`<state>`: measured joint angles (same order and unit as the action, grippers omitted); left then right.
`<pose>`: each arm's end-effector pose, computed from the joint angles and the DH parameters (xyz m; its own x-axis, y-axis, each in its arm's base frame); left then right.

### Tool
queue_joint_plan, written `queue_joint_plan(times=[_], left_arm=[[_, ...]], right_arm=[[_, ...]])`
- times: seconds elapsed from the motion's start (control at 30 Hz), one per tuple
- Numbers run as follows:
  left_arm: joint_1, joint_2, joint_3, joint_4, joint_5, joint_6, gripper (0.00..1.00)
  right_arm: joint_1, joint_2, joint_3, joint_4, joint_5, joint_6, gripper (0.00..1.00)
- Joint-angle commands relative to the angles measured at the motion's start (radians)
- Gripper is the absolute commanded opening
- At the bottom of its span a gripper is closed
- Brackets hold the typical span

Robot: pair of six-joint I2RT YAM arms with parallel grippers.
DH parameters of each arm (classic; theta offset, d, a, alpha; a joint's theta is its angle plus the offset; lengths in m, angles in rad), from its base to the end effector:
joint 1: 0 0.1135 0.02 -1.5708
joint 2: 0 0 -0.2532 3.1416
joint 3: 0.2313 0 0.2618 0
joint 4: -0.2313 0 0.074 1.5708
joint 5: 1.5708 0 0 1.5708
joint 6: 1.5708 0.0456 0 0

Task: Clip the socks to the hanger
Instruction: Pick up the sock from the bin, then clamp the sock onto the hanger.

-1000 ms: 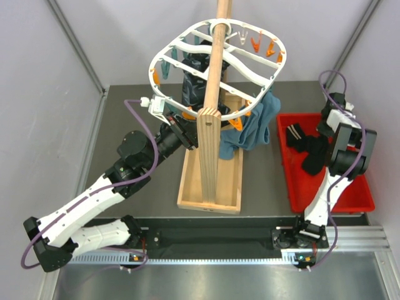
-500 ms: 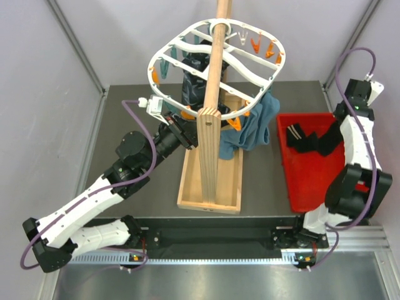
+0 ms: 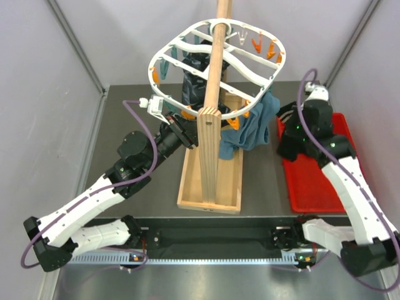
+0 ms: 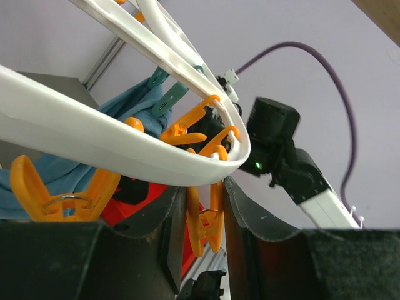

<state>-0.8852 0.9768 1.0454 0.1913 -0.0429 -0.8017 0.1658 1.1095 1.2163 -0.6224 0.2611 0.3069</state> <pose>0.1560 -0.1876 0.4314 -0.4237 -0.6159 -0.6642 0.6365 0.3193 -0.7021 0.2554 0.0308 0.3689 -0.4448 0.2215 -0.8678 0.2061 0.9682 0.1415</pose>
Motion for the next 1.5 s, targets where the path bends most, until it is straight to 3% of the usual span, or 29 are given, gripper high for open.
queue_joint_plan(times=[0.0, 0.23, 0.47, 0.8, 1.47], left_arm=[[0.008, 0.020, -0.004, 0.039, -0.069, -0.010, 0.00], [0.008, 0.025, 0.008, 0.020, -0.083, 0.001, 0.00], [0.008, 0.033, 0.022, -0.018, -0.106, 0.009, 0.00], [0.008, 0.033, 0.013, 0.017, -0.078, 0.024, 0.00], [0.003, 0.105, -0.018, 0.092, -0.109, -0.024, 0.00]], right_arm=[[0.156, -0.138, -0.053, -0.043, -0.032, 0.012, 0.00], [0.411, -0.321, -0.274, 0.015, -0.241, 0.072, 0.00], [0.668, -0.419, -0.408, 0.165, -0.302, 0.061, 0.00], [0.696, -0.444, -0.284, 0.141, -0.264, 0.052, 0.00], [0.696, -0.341, -0.181, 0.293, -0.390, 0.141, 0.00]])
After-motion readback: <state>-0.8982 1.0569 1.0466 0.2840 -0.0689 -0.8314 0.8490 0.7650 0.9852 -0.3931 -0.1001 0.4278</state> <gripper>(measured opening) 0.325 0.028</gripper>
